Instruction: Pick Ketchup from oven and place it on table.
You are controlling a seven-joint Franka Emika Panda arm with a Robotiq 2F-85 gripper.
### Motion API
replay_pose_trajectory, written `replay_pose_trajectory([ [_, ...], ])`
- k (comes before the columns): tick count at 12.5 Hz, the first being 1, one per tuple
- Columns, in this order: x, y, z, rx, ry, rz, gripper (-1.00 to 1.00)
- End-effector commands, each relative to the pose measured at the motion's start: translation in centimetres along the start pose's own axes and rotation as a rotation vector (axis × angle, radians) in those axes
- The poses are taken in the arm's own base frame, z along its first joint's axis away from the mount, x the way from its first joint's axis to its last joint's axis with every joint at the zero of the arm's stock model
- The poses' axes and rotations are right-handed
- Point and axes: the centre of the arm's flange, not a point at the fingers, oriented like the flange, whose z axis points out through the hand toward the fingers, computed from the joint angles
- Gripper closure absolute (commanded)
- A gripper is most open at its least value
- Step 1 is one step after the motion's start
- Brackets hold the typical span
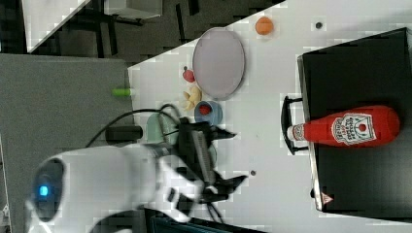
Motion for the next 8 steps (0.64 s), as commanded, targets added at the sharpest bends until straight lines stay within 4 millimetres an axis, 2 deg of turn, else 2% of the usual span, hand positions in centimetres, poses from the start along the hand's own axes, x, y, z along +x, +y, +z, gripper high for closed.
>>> replay_pose_trajectory([
  [1, 4.0, 0.8, -0.6, 0.077, 0.105, 0.037, -1.0],
  [5, 10.3, 1.5, 3.6, 0.062, 0.202, 0.139, -1.0],
  [8, 12.5, 1.6, 6.9, 0.063, 0.181, 0.211, -1.0],
])
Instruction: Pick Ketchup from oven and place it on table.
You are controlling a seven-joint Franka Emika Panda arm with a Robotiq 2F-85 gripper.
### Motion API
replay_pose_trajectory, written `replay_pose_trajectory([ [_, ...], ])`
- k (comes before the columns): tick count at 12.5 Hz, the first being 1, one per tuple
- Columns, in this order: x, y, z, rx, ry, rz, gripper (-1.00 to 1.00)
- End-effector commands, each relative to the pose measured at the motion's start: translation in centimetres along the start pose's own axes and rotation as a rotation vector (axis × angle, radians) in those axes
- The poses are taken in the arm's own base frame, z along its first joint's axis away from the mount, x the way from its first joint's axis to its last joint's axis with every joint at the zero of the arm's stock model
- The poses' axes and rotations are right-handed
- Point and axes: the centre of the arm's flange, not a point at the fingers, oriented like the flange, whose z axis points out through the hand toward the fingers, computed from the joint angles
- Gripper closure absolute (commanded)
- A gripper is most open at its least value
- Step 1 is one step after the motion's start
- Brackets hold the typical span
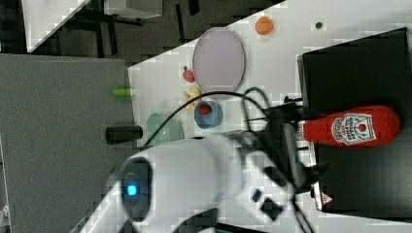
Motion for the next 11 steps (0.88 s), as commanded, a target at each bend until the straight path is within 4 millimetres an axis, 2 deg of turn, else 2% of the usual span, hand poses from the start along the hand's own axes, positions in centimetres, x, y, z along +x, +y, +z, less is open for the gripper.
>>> replay_pose_trajectory([
  [1, 0.1, -0.1, 2.7, 0.01, -0.074, 0.056, -1.0],
  [5, 0.9, -0.6, 5.6, 0.021, -0.03, 0.083, -1.0],
  [10, 0.9, -0.4, 7.8, -0.021, -0.036, 0.088, -1.0],
  [11, 0.8, -0.5, 8.1, -0.023, -0.04, 0.089, -0.92],
])
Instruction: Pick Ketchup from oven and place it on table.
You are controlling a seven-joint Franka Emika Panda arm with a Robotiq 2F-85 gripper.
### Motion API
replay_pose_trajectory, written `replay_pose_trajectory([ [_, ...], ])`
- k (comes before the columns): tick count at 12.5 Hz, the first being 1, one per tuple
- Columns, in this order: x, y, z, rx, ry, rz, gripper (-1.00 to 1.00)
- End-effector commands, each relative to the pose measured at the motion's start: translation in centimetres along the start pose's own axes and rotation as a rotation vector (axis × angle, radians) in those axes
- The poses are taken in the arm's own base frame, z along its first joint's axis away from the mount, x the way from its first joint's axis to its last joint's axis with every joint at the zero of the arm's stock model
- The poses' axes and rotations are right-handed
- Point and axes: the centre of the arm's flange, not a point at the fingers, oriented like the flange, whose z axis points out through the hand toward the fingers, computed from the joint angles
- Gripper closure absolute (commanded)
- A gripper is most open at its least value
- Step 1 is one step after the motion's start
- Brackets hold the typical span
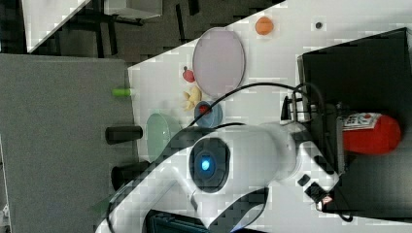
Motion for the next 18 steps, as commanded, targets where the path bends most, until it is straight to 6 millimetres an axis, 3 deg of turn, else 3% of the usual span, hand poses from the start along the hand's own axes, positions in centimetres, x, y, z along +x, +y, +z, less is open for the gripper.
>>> replay_pose_trajectory([
  [1, -0.1, 0.0, -0.4, 0.015, -0.009, -0.013, -0.68],
  [3, -0.2, -0.3, -0.7, 0.027, -0.004, -0.015, -0.29],
  [6, -0.2, -0.8, -1.6, 0.044, 0.004, -0.022, -0.29],
  [8, -0.2, -2.5, -6.0, 0.108, 0.04, -0.075, -0.29],
  [10, -1.8, -4.4, -12.5, 0.143, 0.069, -0.235, -0.29],
  [12, -5.6, -5.6, -18.6, 0.143, 0.025, -0.336, -0.29],
  [14, -10.0, -6.0, -23.3, 0.138, -0.035, -0.419, -0.29],
  [18, -21.2, -6.3, -28.3, 0.142, -0.119, -0.631, -0.29],
])
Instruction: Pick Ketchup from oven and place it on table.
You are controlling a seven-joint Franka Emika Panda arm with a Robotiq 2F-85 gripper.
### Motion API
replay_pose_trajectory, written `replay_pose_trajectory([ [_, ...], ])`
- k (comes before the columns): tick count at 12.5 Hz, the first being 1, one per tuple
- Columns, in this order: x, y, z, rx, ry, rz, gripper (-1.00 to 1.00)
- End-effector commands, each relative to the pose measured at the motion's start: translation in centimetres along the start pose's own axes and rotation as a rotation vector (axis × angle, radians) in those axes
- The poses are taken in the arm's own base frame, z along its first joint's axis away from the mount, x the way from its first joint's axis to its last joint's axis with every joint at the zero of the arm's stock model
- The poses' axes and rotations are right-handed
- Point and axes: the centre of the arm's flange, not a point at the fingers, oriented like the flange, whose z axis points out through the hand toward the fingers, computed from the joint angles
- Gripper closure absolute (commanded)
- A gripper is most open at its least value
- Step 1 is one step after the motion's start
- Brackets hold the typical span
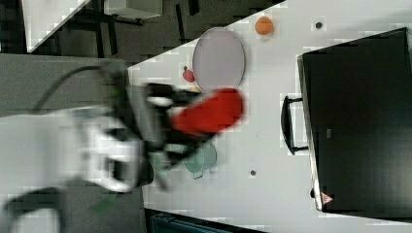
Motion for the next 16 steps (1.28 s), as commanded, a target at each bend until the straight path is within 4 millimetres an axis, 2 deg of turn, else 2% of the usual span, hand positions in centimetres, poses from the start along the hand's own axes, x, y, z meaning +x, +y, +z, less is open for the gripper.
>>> replay_pose_trajectory([
  [1, -9.6, -7.5, -0.3, 0.016, -0.028, -0.277, -0.29],
  [3, -14.8, -10.4, 0.3, 0.01, -0.041, -0.38, -0.29],
  [4, -17.3, -11.5, 1.3, -0.008, -0.054, -0.418, -0.29],
  [6, -21.4, -12.4, 4.8, -0.074, -0.087, -0.446, -0.29],
  [8, -24.2, -11.8, 9.8, -0.172, -0.117, -0.389, -0.29],
  [11, -26.0, -9.8, 17.9, -0.231, -0.125, -0.31, -0.29],
  [14, -25.9, -6.9, 27.0, -0.227, -0.112, -0.29, -0.29],
  [16, -26.0, -5.6, 32.3, -0.23, -0.101, -0.285, -0.29],
])
